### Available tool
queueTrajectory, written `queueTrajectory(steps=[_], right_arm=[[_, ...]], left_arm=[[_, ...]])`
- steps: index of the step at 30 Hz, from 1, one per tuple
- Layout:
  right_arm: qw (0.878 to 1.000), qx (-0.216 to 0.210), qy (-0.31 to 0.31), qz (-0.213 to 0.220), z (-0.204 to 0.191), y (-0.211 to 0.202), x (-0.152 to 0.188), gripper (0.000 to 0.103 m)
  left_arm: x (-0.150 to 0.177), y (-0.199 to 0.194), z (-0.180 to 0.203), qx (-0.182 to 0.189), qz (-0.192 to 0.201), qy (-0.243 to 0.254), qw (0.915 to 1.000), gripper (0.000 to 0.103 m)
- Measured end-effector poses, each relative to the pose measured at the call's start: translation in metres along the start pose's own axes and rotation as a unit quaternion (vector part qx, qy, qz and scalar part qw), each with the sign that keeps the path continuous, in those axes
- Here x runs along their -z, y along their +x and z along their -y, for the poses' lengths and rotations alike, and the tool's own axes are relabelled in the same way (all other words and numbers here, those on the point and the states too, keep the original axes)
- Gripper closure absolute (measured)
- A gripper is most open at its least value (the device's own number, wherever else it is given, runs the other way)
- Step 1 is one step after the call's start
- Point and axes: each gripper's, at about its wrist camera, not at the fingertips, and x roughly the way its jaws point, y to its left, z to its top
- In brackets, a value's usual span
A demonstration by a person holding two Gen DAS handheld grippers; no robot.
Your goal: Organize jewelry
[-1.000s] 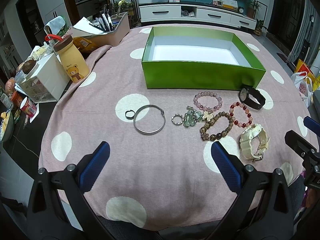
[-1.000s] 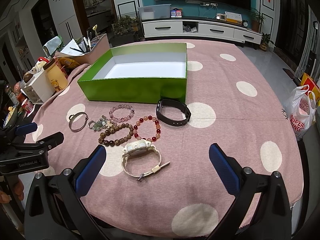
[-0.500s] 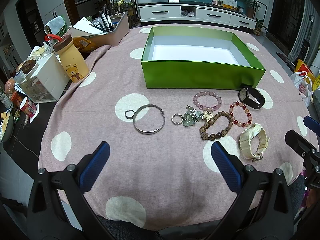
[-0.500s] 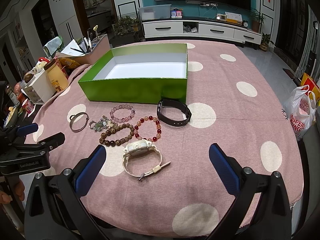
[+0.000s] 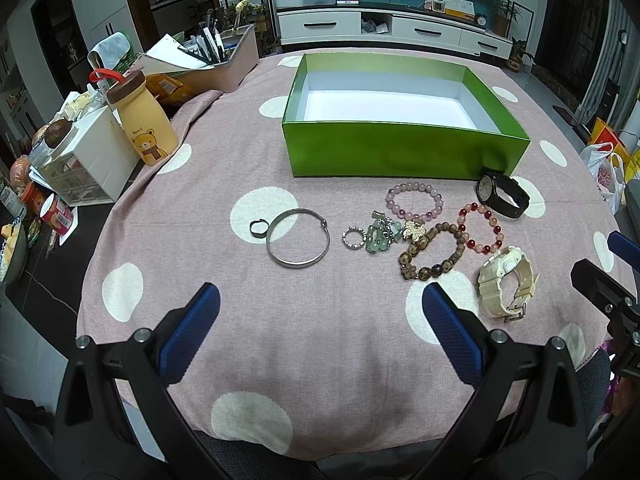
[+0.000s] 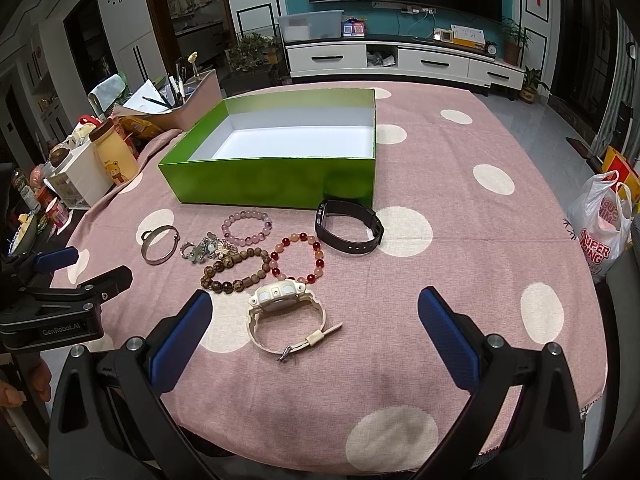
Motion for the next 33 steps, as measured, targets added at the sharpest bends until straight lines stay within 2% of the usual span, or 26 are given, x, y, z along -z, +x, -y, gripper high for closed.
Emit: queueTrajectory(steps=[17, 25, 33], right_arm=[[1.000, -0.001, 0.000, 0.002, 0.000, 0.000, 0.000, 0.001], [0.999, -0.039, 0.008, 0.021, 0.004, -0.013, -0.006, 0.001], [0.998, -0.060, 0.003, 0.012, 0.018, -0.003, 0.006, 0.001]], left_arm=[[0.000, 0.000, 0.001, 0.002, 0.000, -0.002, 1.0000, 0.002], [0.002, 0.003, -0.019, 0.057, 0.007, -0.061, 0.9965, 0.002], [0.014, 0.017, -0.040, 0.075, 0.010, -0.092, 0.9929, 0.002]])
